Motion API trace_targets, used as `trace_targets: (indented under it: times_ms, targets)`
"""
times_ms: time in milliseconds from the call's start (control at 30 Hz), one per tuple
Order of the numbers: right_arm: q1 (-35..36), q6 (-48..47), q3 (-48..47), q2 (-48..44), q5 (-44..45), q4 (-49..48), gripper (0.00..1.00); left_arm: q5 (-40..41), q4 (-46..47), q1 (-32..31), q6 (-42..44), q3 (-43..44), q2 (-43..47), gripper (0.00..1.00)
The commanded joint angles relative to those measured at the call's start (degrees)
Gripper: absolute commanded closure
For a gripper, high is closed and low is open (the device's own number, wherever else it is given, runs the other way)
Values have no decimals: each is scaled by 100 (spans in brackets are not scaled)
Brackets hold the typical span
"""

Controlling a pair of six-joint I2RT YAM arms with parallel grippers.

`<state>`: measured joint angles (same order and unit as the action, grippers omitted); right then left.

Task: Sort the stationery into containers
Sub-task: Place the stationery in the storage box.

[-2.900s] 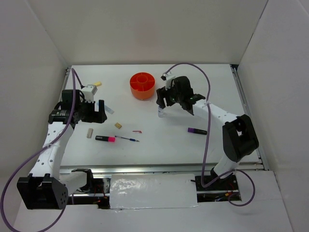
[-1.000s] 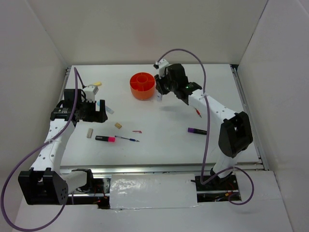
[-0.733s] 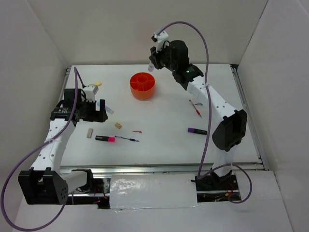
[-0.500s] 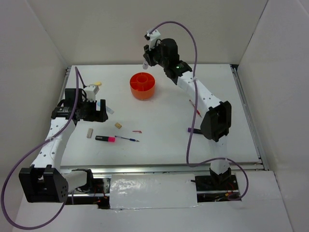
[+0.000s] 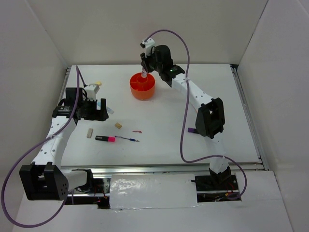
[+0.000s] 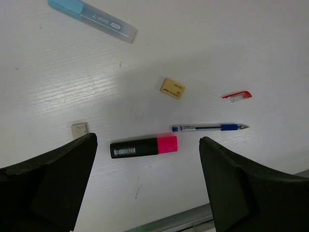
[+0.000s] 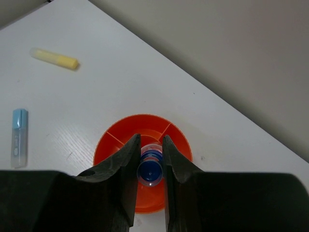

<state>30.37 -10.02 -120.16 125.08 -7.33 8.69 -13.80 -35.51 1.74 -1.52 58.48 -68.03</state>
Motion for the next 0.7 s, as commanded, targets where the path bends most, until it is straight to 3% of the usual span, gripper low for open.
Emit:
trace_targets:
  times_ms: [0,400,467,500,600,667]
  targets:
    - [100,79,19,-176,-84,-368,100,-79,202,28,82,-47,-17,1]
    - [241,0,221,-71,-40,-280,99,-17,36,28,450,58,-79,1]
    - [241,-9,186,-27,-14,-227,77,-70,-61,46,696,85,-70,1]
    - [233,-9,194,-18,12,-227,54,-140,-149,46,793,111,-44,1]
    - [241,-26,238,-36,30,-219,32,-228,-307,64,1241,111,97,1]
    - [241,18,186,-36,30,-184,26,-307,-430,64,1688,129,123,1]
